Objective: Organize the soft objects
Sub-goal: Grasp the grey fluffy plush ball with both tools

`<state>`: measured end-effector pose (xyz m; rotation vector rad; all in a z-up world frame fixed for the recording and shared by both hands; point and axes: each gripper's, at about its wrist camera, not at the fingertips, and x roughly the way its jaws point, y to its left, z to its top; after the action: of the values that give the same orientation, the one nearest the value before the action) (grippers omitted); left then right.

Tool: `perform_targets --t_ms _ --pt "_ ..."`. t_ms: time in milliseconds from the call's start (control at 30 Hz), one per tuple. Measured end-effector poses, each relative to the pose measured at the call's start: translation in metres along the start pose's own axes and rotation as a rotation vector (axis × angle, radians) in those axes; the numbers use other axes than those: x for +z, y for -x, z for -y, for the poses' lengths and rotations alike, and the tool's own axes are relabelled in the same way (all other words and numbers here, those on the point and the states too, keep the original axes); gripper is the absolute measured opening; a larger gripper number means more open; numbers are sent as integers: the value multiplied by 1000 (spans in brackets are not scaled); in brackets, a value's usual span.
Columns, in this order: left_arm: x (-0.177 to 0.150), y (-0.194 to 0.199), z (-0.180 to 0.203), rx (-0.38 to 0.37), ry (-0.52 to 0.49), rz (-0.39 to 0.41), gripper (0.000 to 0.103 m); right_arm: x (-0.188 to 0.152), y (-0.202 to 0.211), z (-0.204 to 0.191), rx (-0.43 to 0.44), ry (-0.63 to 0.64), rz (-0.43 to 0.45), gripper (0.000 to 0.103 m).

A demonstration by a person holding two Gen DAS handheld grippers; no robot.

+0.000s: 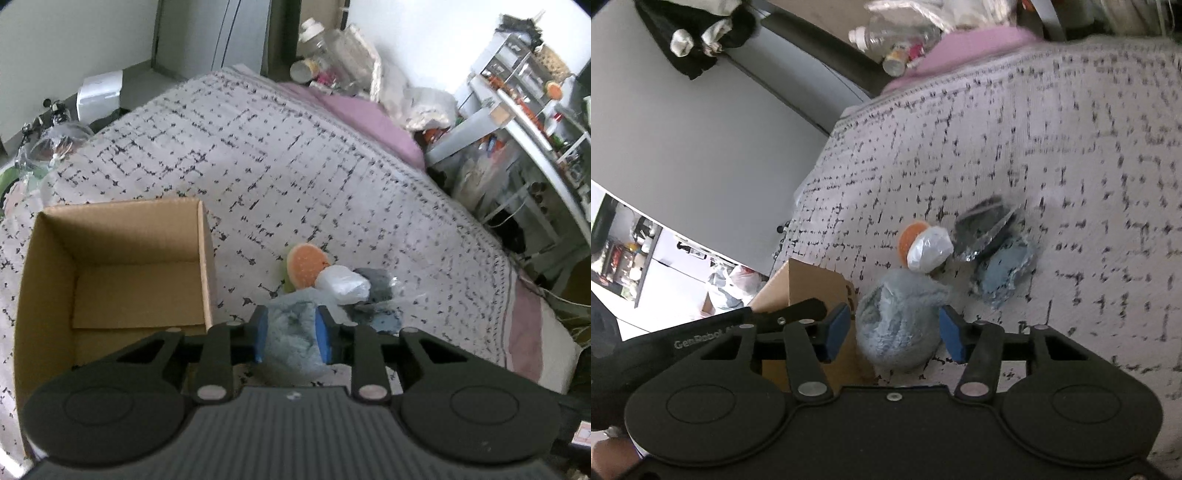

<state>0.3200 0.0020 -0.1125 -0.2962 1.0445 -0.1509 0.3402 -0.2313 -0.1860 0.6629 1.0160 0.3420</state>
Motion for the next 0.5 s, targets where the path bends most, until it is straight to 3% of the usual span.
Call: perform_targets --t_ms 400,433,500 --pt "13 -39 -12 6 37 -61 27 3 -44 7 -23 -42 -73 50" --pt "14 -40 -12 4 38 -62 27 3 -47 8 -38 -43 -78 48" --pt "16 -42 -10 6 27 -66 27 2 -51 14 -38 -61 -82 33"
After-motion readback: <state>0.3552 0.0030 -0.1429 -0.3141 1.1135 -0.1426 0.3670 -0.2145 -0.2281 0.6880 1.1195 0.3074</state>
